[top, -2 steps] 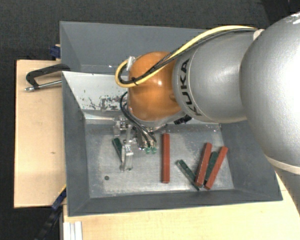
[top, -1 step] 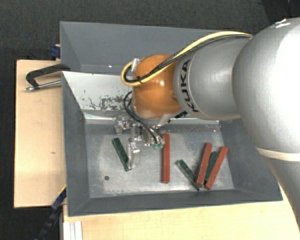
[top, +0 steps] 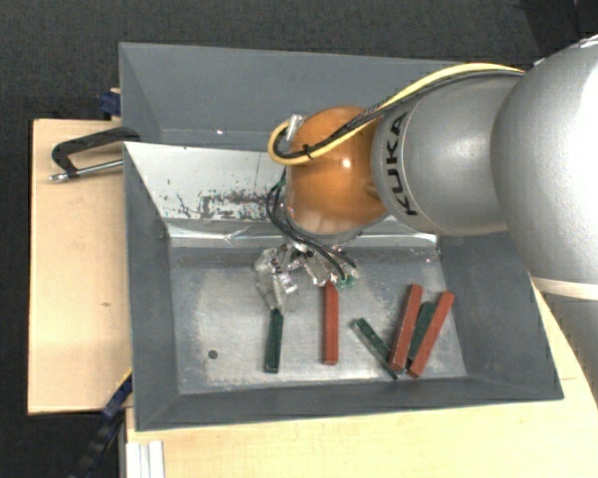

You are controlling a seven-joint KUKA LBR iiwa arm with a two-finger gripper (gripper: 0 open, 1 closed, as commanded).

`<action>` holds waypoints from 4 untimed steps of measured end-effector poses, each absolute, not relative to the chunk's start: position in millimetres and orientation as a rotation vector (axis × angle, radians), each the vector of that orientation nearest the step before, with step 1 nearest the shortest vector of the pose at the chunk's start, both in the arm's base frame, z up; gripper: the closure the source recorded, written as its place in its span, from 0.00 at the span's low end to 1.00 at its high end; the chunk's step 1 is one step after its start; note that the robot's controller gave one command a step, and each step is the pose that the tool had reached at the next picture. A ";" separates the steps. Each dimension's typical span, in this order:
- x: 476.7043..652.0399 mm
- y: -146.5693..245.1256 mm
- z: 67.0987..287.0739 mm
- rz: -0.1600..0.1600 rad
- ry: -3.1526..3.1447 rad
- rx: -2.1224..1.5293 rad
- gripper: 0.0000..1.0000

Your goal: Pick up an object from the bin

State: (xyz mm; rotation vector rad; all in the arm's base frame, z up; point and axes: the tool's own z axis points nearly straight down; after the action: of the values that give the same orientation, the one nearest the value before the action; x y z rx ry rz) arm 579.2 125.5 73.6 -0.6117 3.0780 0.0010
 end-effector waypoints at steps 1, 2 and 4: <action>579.3 125.5 73.6 0.001 3.078 -0.611 1.00; 572.8 117.5 187.2 0.002 3.002 -0.913 0.00; 556.3 111.2 177.9 -0.001 2.925 -1.126 0.00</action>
Offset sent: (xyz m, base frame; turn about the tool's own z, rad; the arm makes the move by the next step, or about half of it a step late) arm -0.0080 -0.0109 0.1333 -0.2313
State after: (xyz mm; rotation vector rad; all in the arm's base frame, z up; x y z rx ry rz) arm 556.3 111.2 177.9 -1.1261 2.9252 -0.0006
